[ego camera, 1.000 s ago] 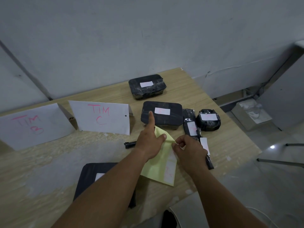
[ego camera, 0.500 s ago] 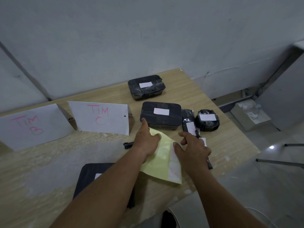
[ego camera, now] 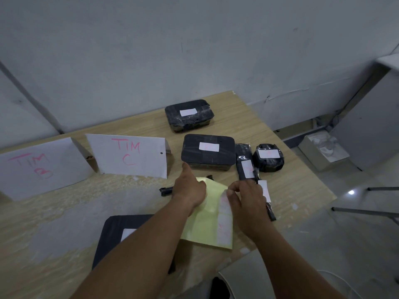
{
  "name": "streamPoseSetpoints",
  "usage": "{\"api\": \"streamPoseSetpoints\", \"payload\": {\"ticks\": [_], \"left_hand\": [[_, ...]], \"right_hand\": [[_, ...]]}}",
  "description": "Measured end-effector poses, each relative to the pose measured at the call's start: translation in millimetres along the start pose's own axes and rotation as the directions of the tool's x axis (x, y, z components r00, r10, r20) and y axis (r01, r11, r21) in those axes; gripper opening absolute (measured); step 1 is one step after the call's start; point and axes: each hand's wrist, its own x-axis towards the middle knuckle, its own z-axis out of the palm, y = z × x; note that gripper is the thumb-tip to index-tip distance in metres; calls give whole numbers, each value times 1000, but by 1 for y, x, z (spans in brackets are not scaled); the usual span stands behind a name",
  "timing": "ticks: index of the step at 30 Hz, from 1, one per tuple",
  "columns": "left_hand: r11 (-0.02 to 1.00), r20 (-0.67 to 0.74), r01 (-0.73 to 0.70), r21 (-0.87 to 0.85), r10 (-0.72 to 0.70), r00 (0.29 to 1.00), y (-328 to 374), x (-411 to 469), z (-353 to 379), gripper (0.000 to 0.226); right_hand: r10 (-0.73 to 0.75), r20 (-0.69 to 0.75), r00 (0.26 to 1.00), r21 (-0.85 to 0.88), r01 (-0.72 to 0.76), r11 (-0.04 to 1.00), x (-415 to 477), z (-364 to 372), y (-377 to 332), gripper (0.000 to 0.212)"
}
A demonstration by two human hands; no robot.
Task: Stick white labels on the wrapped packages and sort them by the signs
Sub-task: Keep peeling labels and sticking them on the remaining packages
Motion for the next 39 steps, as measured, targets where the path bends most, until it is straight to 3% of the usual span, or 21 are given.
{"api": "streamPoseSetpoints", "payload": {"ticks": [2,7,18,25,28,30,32,35,39], "left_hand": [[999,-11,21,42,-21,1000,0,-1,0,83],[987,-31,44,152,-40,999,6,-7,5,87],[975,-58,64,211,-53,997,6,-13,6,89],[982,-72,70,177,-58,996,7,-11,1,87],[989,-3,-103,102,104,995,5,-16,1,89],[965,116,-262,23,258,959,6,-23,5,93],[934,244,-353,51,331,912,7,-28,10,96],[829,353,-480,286,375,857,-1,-34,21,94],[544,419,-606,580,439,795,-17,-33,29,97]], "right_hand": [[2,-59,998,162,8,987,-5,-5,1,7],[239,-100,966,488,-162,857,-8,-19,-3,12],[268,-158,950,536,-145,832,-22,-30,-17,13],[409,-226,884,676,-160,720,-22,-42,-17,15],[521,-226,823,789,-160,594,-15,-53,-16,19],[591,-173,788,876,-152,458,-12,-58,-18,22],[625,-87,775,933,-156,324,-10,-60,-18,20],[617,-63,785,939,-162,302,-8,-57,-15,17],[593,-44,804,917,-203,344,-6,-51,-11,15]]}}
